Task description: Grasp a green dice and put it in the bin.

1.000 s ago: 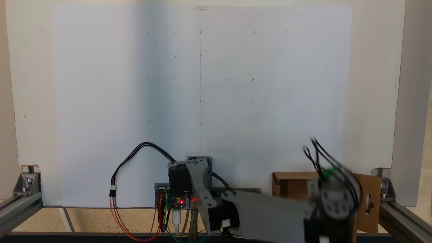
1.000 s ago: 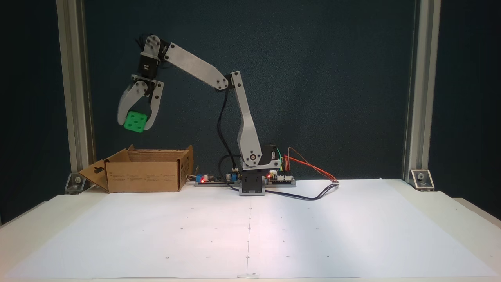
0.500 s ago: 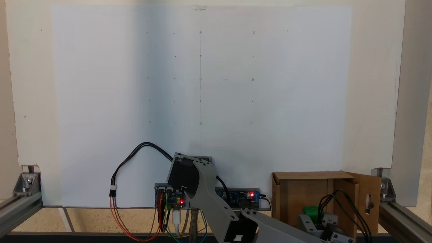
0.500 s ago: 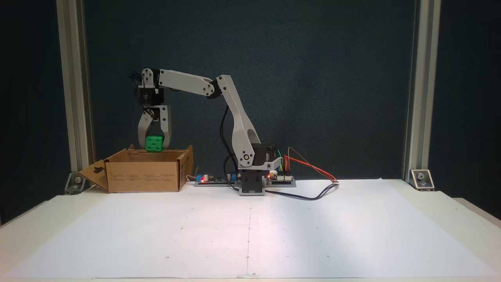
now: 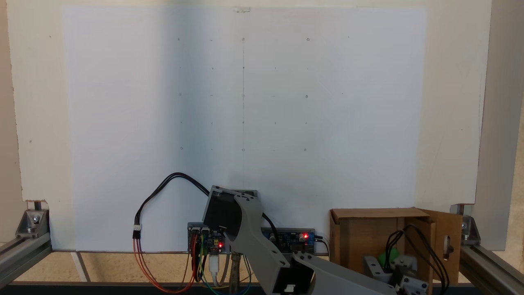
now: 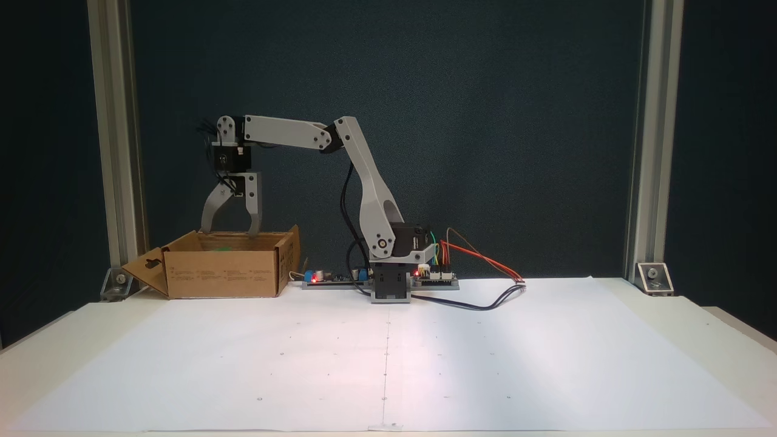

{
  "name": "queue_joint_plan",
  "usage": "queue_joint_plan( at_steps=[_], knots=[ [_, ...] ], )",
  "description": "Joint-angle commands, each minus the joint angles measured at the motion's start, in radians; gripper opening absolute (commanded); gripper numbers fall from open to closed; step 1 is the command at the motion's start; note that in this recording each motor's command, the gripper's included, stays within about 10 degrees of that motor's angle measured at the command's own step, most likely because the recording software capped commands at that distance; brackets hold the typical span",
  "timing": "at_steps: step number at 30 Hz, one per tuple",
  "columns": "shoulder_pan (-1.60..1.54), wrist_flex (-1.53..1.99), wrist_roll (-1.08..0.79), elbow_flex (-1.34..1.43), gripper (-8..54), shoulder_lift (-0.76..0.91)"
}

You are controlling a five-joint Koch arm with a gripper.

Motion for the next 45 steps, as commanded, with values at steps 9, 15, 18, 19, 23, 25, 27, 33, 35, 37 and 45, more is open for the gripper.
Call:
queue_joint_plan(
  at_steps=[9,15,18,19,23,25,27,33,35,37,45],
  knots=[
    [-0.558,-0.003,0.288,-0.037,45.2,0.465],
    [-0.994,-0.008,0.373,-0.035,45.2,0.548],
    [-1.212,-0.006,0.43,-0.029,45.0,0.577],
    [-1.285,-0.008,0.454,-0.026,45.0,0.577],
    [-1.572,-0.094,0.465,0.097,45.0,0.63],
    [-1.715,-0.216,0.442,0.281,44.8,0.693],
    [-1.856,-0.311,0.416,0.46,44.9,0.772],
    [-1.954,-0.603,0.407,0.857,45.8,0.986],
    [-1.953,-0.698,0.407,0.983,45.9,1.039],
    [-1.951,-0.79,0.411,1.078,46.1,1.092],
    [-1.829,-1.147,0.413,1.282,46.1,1.186]
  ],
)
